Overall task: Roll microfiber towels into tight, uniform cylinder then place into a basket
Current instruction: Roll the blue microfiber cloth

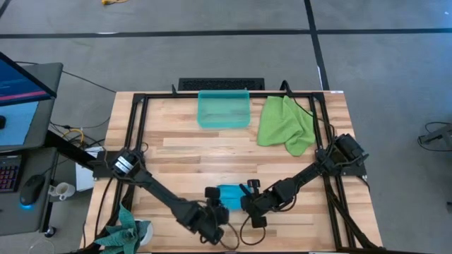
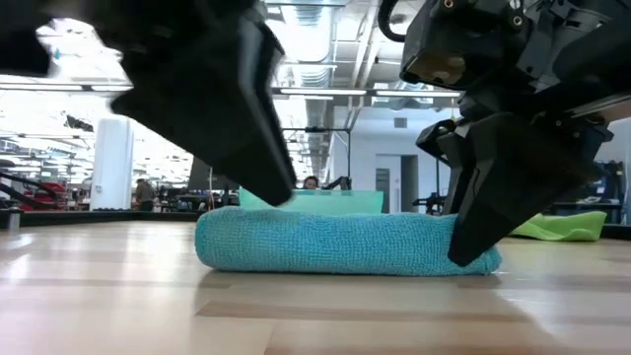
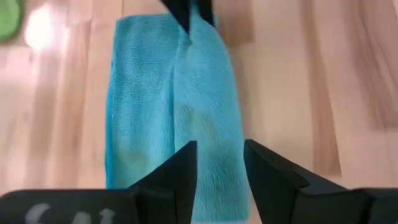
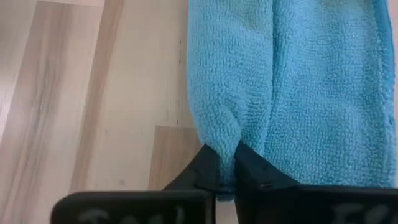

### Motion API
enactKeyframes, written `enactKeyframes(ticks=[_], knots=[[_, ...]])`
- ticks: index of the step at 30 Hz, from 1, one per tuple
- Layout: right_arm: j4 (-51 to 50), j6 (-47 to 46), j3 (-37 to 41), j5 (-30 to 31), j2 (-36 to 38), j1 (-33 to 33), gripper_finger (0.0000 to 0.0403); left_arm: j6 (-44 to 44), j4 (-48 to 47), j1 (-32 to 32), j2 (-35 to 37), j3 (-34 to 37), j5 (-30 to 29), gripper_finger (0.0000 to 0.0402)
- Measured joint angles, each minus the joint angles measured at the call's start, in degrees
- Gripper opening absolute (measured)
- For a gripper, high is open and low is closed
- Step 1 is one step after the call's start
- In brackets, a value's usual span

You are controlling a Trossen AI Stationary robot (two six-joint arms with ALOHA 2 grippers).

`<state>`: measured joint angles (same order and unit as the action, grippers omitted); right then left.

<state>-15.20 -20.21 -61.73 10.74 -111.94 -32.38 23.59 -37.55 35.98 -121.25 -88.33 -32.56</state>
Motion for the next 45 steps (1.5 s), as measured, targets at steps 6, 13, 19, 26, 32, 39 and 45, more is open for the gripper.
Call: enactKeyframes(ticks=[6,13,19,26,32,39,45], knots=[[0.1,-0.7,0.0,-0.1,0.0,0.0,0.0047,-3.5,-0.4,2.8,0.0,2.0,-2.7,0.0125],[0.2,-0.8,0.0,-0.5,0.0,0.3,0.0039,-3.0,-0.3,1.7,0.1,3.1,-2.7,0.0125],[0.3,-0.8,0.1,-0.4,0.0,0.3,0.0045,-1.3,-0.2,-0.1,0.1,3.1,1.3,0.0133],[0.4,-0.8,0.1,-0.4,0.0,0.3,0.0043,-0.4,1.1,-1.8,-0.3,3.0,3.4,0.0186],[0.3,-0.8,0.1,-0.3,0.0,0.2,0.0043,-0.1,1.1,-3.0,-2.6,2.8,8.3,0.0216],[1.0,-0.9,-0.2,-3.5,0.0,0.2,0.0040,2.8,-0.7,-3.3,-3.3,2.7,8.3,0.0178],[1.1,-1.0,-2.4,-9.5,-0.4,-0.1,0.0037,0.8,-2.7,-3.6,-3.5,1.1,13.8,0.0054]])
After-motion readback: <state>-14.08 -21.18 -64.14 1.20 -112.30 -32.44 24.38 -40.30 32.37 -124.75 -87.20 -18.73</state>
